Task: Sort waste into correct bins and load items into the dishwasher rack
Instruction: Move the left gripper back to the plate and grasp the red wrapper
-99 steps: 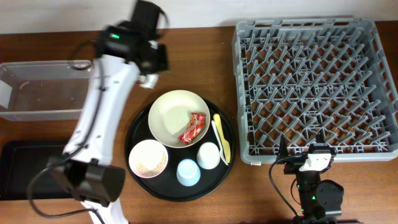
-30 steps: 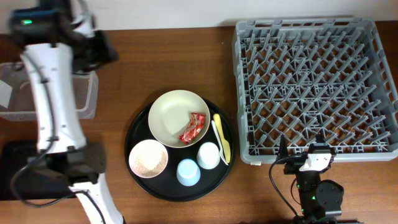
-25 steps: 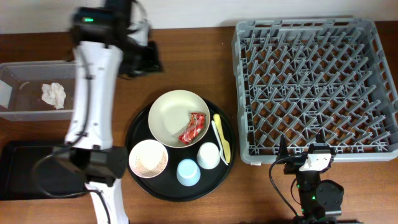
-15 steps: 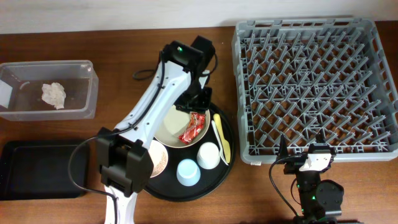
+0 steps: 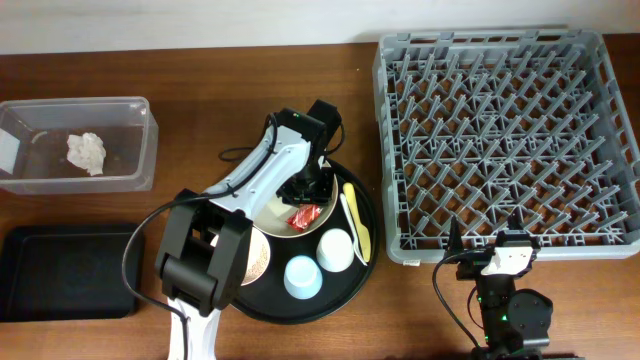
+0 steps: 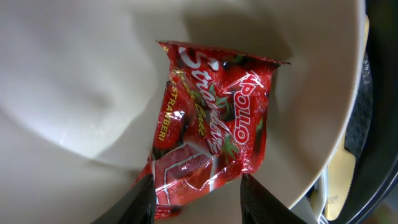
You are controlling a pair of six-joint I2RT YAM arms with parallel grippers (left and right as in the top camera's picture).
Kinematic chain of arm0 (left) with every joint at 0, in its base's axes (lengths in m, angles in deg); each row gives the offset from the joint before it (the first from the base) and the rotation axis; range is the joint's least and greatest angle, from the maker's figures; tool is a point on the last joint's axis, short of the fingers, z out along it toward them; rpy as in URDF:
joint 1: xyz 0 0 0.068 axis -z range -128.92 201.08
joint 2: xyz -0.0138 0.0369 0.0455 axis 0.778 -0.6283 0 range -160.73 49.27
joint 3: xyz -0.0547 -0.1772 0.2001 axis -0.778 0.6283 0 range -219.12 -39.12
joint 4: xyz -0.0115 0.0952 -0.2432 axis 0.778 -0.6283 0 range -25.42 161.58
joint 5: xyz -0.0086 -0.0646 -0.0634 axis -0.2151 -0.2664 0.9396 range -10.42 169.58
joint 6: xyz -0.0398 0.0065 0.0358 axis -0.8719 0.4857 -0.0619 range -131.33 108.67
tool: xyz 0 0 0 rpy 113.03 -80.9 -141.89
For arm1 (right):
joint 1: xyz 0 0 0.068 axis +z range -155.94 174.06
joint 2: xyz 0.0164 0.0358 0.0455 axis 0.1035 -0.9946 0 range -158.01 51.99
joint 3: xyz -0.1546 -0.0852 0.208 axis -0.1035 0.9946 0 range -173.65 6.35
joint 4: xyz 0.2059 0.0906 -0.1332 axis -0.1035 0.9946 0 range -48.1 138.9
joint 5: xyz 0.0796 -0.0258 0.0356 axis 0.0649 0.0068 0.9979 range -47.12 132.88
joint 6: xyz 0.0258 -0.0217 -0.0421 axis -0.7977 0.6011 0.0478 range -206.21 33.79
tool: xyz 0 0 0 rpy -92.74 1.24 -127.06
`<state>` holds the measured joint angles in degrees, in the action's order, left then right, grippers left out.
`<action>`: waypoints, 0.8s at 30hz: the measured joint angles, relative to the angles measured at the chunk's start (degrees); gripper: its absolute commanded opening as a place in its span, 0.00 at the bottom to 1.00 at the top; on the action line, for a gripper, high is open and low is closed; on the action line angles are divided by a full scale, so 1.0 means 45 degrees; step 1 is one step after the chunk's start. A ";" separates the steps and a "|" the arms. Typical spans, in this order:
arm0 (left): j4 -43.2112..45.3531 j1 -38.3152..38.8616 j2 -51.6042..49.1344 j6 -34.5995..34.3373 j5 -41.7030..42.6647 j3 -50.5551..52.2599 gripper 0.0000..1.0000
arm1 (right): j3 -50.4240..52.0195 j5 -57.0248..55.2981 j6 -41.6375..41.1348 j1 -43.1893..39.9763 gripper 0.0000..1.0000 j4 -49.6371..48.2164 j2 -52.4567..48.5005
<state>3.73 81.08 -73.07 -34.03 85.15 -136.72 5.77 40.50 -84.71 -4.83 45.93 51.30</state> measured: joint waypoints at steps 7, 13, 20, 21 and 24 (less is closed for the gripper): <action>0.0593 0.0000 0.0000 -0.0389 0.0097 0.0180 0.44 | 0.0000 -0.0005 0.0000 0.0000 0.98 0.0000 0.0000; 0.1700 0.0000 0.0000 -0.0607 0.0097 0.0976 0.42 | 0.0000 -0.0005 0.0000 0.0000 0.98 0.0000 0.0000; 0.1710 0.0000 0.0000 -0.0646 0.0097 0.0976 0.43 | 0.0000 0.0000 -0.0005 0.0000 0.98 -0.0005 0.0000; 0.1715 0.0000 0.0000 -0.0646 0.0097 0.0976 0.43 | 0.0000 -0.0005 -0.0005 0.0005 0.98 0.0000 0.0000; 0.1715 0.0024 0.0000 -0.0651 -0.0005 0.0991 0.43 | 0.0000 -0.0005 -0.0005 0.0000 0.98 0.0000 0.0000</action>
<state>11.44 81.19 -73.07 -36.96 85.12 -132.26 5.77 40.48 -84.74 -4.83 45.93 51.30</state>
